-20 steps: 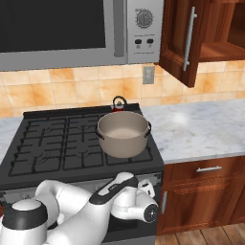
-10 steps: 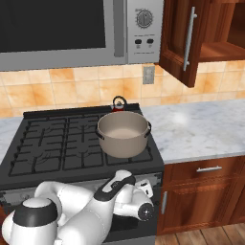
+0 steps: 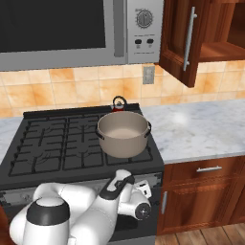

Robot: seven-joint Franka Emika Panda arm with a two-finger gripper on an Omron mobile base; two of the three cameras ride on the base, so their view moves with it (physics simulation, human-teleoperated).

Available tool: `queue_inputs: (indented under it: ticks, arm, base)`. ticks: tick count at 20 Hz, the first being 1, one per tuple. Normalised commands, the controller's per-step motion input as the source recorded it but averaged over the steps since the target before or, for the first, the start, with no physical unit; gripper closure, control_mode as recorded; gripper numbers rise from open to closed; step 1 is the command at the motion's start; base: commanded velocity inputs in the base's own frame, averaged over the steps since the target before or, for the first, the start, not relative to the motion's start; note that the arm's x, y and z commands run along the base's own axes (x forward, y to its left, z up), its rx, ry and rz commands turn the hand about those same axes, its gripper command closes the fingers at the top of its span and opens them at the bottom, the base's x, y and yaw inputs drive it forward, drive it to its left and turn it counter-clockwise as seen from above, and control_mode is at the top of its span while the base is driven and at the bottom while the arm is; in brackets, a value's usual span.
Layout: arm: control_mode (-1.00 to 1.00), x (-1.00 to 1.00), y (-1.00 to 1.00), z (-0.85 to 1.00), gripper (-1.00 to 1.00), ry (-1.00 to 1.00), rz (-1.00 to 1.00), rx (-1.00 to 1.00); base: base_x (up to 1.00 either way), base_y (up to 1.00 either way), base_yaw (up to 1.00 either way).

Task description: Pick the kettle from the cabinet and place it on a stove burner. Then pick the pot from the counter and place it on another stove burner. Finally, turn both burners on.

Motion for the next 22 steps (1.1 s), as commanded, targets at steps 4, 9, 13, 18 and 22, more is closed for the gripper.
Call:
queue_inputs:
  ticks: [4,9,13,18,22]
  arm:
    - [-1.0,0.1,-0.02,-0.16,-1.0,0.0,-0.01,0.0]
    - [-1.0,0.09,-0.11,-0.08,-1.0,0.0,-0.02,0.0]
    - [-1.0,0.09,-0.13,-0.08,-1.0,0.0,-0.04,0.0]
    - [-1.0,0.11,-0.04,-0.12,-1.0,0.0,-0.03,0.0]
    - [-1.0,0.13,-0.01,-0.12,-1.0,0.0,-0.01,0.0]
  base:
    - [0.0,0.0,0.0]
    - [0.0,0.0,0.0]
    - [0.0,0.0,0.0]
    - [0.0,0.0,0.0]
    - [0.0,0.0,0.0]
